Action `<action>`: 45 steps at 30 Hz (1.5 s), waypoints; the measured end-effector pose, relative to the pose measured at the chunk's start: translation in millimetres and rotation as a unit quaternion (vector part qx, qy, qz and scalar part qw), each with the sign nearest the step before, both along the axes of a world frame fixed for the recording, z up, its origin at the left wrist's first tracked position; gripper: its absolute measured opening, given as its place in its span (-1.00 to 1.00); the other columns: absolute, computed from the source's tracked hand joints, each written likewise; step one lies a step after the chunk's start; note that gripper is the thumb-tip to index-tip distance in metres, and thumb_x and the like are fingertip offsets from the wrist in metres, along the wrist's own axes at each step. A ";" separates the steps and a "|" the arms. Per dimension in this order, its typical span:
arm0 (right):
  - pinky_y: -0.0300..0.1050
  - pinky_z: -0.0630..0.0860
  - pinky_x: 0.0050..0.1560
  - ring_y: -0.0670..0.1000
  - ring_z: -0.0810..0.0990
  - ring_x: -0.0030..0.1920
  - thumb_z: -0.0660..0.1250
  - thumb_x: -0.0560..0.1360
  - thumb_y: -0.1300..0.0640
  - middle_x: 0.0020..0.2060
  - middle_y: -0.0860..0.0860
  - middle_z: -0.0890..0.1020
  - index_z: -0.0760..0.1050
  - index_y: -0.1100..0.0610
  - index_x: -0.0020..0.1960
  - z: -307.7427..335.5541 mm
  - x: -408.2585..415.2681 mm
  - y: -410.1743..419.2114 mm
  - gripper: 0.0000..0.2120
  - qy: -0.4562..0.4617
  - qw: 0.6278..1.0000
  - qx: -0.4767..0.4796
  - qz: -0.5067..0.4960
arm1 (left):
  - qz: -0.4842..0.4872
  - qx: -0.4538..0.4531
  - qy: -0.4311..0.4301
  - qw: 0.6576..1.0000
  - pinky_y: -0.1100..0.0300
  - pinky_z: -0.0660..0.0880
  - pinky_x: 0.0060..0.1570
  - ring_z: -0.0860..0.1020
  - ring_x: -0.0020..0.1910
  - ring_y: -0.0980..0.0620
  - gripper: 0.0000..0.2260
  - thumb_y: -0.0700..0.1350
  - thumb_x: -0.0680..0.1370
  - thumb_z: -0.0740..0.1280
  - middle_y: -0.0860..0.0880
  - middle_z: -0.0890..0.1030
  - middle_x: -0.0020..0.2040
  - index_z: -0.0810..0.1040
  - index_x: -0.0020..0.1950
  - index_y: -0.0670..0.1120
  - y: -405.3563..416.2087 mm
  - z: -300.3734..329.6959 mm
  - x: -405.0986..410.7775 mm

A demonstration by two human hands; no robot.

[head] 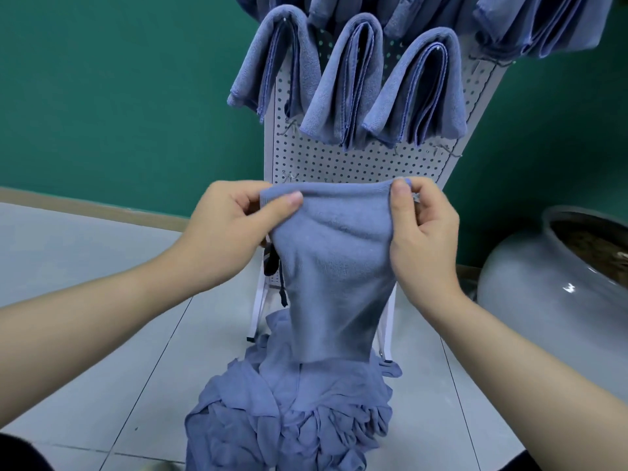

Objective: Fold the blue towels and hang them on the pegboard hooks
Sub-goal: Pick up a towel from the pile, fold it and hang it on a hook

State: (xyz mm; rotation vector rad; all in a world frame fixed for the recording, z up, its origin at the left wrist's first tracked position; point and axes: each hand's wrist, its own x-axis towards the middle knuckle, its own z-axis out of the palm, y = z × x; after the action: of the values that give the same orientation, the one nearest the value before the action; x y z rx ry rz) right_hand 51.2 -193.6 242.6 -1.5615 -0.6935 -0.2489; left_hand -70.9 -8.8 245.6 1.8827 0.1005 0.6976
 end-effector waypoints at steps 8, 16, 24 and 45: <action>-0.04 0.67 0.12 0.14 0.73 0.12 0.42 0.51 0.09 0.10 0.19 0.73 0.61 0.33 0.23 26.0 -14.5 -0.1 -0.61 0.335 0.902 -0.020 0.272 | 0.080 -0.144 -0.042 0.985 0.00 0.53 -0.10 0.57 -0.15 0.01 -0.66 0.03 0.71 0.24 -0.13 0.67 -0.11 0.64 -0.01 -0.20 -3.3 6.3 2.0; 0.01 0.62 0.26 0.14 0.70 0.19 0.30 0.66 0.07 0.14 0.17 0.72 0.61 0.29 0.24 16.8 -9.6 3.5 -0.68 0.294 0.926 -0.016 0.235 | 0.074 -0.105 -0.081 0.988 0.27 0.54 -0.24 0.60 -0.26 0.17 -0.85 0.00 0.59 0.40 0.13 0.70 -0.23 0.67 -0.09 -0.04 -11.3 14.0 -5.6; 0.07 0.62 0.22 0.15 0.71 0.15 0.33 0.66 0.04 0.10 0.19 0.73 0.62 0.31 0.22 10.9 -5.7 1.8 -0.66 0.282 0.942 -0.050 0.175 | -0.024 -0.176 0.129 0.976 0.22 0.64 0.05 0.72 0.07 0.06 -0.61 -0.15 0.30 0.61 0.03 0.76 0.04 0.71 0.12 -0.10 -7.0 -6.8 3.1; 0.03 0.33 -0.23 0.03 0.36 -0.30 0.40 0.55 -0.14 -0.36 0.10 0.41 0.40 0.35 -0.24 -16.0 -29.1 25.6 -0.45 0.221 0.971 -0.076 0.054 | 0.170 -0.087 0.039 0.981 -0.01 0.66 -0.02 0.70 -0.09 0.11 -0.80 -0.12 0.45 0.56 0.11 0.74 -0.12 0.69 0.04 0.01 -49.5 -32.0 14.5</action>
State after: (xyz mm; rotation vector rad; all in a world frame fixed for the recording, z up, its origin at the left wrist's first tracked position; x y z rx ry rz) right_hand 22.0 -168.0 226.6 -1.6443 -0.4487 0.2356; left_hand -56.4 -58.3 213.6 1.7408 0.5285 0.8169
